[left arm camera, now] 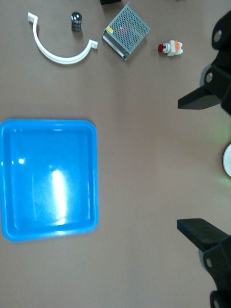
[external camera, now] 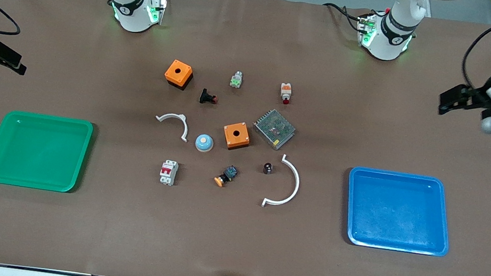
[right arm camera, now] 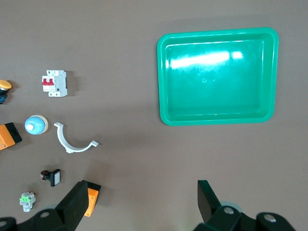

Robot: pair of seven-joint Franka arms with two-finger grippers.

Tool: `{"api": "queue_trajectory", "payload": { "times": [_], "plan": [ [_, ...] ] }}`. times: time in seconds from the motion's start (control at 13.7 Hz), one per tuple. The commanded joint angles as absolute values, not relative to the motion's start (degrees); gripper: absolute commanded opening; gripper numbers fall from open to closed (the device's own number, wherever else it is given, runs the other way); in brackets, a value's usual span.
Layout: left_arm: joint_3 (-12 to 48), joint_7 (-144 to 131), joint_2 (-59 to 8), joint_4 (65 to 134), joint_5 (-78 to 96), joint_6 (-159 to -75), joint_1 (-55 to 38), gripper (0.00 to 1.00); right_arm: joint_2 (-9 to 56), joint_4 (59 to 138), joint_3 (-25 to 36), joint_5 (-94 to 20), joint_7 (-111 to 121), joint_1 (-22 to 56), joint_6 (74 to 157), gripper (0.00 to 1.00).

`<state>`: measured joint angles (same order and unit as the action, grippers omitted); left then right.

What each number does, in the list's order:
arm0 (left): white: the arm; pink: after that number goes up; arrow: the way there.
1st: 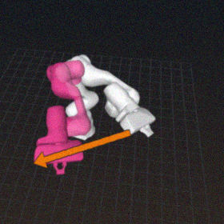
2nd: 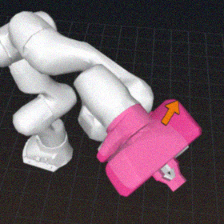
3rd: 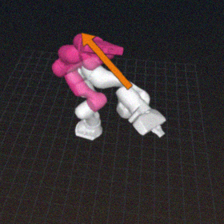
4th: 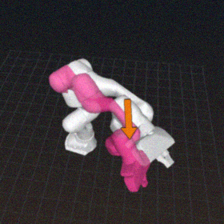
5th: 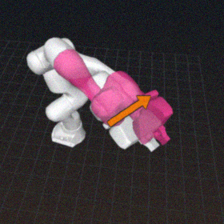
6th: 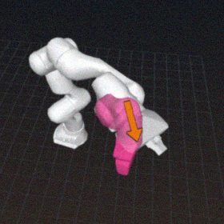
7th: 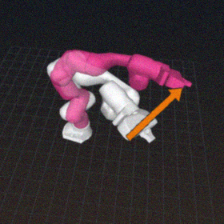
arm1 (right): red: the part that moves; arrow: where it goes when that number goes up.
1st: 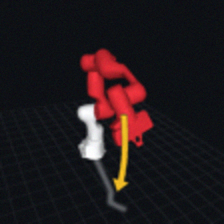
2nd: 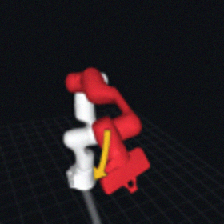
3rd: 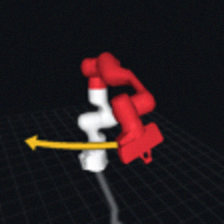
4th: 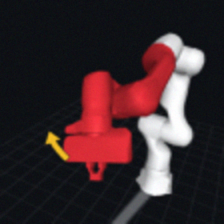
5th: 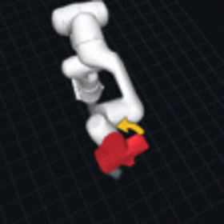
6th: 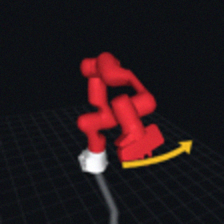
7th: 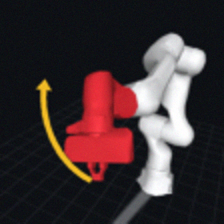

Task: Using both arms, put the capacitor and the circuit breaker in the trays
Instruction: 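Reach the right gripper to the breaker while the left gripper reaches the capacitor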

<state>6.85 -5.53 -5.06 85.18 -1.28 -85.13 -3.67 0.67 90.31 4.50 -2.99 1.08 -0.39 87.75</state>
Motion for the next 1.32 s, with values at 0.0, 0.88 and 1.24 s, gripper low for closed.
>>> {"api": "queue_trajectory", "payload": {
  "times": [0.0,0.88,1.24],
  "plan": [
    [7.5,-9.9,-11.8,83.1,-3.1,-90.2,-8.6,1.00,2.4,89.5,4.7,-3.2,1.4,-0.2,88.0,1.00],
    [7.3,-43.4,-37.3,82.7,-2.9,-118.7,-25.5,0.95,16.9,108.6,4.7,-6.8,-18.8,19.8,127.0,1.00],
    [6.9,-49.5,-43.5,82.6,-2.9,-129.2,-28.7,0.74,25.6,106.5,4.7,-6.8,-23.6,25.0,135.5,1.00]
  ]
}}
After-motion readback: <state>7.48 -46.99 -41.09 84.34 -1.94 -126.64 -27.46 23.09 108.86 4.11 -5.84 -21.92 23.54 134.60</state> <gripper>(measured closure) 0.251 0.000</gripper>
